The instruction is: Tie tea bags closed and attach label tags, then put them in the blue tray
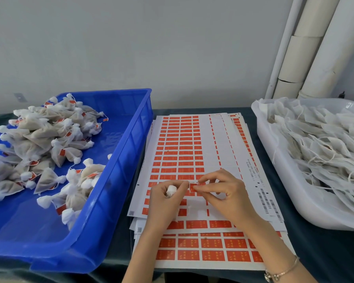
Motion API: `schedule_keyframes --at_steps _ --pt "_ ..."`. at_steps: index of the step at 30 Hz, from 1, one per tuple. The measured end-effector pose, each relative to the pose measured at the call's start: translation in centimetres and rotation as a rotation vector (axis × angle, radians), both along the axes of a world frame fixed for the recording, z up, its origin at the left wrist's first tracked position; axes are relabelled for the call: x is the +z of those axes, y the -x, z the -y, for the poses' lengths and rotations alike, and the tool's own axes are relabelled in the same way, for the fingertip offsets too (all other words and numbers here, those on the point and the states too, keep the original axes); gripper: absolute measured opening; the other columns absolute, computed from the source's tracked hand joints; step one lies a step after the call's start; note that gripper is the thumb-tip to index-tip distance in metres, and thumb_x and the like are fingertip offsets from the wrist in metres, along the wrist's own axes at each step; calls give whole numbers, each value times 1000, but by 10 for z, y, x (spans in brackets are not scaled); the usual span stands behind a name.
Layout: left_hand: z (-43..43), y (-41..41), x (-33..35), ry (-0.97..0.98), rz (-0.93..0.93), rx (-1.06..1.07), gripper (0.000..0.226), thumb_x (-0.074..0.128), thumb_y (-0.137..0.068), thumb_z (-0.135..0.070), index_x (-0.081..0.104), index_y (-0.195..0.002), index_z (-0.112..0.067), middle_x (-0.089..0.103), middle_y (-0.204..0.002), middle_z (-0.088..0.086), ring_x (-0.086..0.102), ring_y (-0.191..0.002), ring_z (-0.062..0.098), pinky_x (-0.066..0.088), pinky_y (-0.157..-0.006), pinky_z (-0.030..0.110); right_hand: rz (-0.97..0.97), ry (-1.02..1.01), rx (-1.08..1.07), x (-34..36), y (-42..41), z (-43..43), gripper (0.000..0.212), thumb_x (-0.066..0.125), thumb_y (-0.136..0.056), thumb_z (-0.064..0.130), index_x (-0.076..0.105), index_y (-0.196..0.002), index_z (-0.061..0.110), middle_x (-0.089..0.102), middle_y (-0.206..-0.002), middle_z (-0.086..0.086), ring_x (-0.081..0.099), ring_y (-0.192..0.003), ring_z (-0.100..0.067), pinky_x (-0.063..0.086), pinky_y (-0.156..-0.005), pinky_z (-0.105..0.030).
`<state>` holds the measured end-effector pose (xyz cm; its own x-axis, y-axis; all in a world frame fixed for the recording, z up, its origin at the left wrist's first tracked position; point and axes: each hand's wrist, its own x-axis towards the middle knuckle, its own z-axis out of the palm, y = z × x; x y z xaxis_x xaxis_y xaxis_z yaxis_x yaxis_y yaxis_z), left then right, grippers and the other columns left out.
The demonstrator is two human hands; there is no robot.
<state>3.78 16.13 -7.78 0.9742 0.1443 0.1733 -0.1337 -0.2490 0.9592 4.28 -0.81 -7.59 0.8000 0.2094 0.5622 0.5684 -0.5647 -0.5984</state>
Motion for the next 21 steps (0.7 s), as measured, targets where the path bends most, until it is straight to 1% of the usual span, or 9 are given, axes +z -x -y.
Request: schedule_keyframes --at_steps 5,7,9,12,14,16,18,19,21 --pt "0 0 1 -3 16 -15 20 69 -85 -26 69 -70 -39 68 -74 -27 63 -79 -8 43 -60 0 -30 0 -1 -2 -2 0 20 69 -77 29 76 -95 31 67 -101 12 58 -94 -2 48 -81 -10" --pt "0 0 0 -9 23 -24 19 69 -86 -26 69 -72 -39 68 -76 -28 63 -80 -8 43 -62 0 -58 19 -7 -4 -4 1 20 72 -79 24 75 -97 33 66 -105 13 58 -98 -1 48 -81 -10" --pt "0 0 0 -17 26 -33 15 68 -86 -27 69 -76 -38 69 -79 -28 63 -83 -7 44 -64 0 -97 52 -16 -8 -5 2 25 75 -80 16 75 -97 34 64 -110 15 56 -102 1 46 -84 -10" --pt "-1 0 -1 -24 33 -49 11 68 -86 -29 69 -80 -37 69 -81 -27 63 -84 -8 44 -67 0 -115 40 -31 -8 -4 2 23 70 -84 13 74 -90 35 61 -110 20 56 -104 3 47 -85 -11" --pt "-1 0 -2 -35 41 -72 10 69 -85 -28 70 -80 -36 69 -81 -26 62 -85 -7 43 -67 0 -103 -38 -42 -5 -3 0 22 64 -85 18 67 -87 40 61 -105 25 58 -99 2 48 -79 -9" --pt "0 1 -1 -34 54 -96 13 69 -85 -28 70 -77 -37 70 -79 -23 64 -84 -4 44 -66 1 -114 -104 -48 -1 -2 -3 20 60 -85 29 58 -94 46 59 -102 31 59 -95 2 48 -74 -6" --pt "0 3 0 -36 76 -130 19 69 -85 -26 71 -74 -41 71 -78 -20 65 -82 -2 45 -67 3 -142 -102 -31 0 -1 -4 23 64 -85 37 55 -103 48 58 -101 34 58 -95 3 46 -76 -3" --pt "0 3 0 -42 87 -150 23 68 -86 -25 71 -74 -44 71 -78 -19 65 -82 -1 46 -68 4 -145 -75 -19 0 -1 -4 24 67 -85 37 56 -103 48 57 -99 35 58 -95 4 45 -77 -3" --pt "0 3 2 -59 100 -170 26 69 -85 -25 71 -76 -49 71 -79 -19 65 -82 -1 46 -70 5 -132 -19 -10 -2 -2 -3 22 70 -84 32 61 -97 46 55 -92 37 58 -94 4 43 -76 -2"
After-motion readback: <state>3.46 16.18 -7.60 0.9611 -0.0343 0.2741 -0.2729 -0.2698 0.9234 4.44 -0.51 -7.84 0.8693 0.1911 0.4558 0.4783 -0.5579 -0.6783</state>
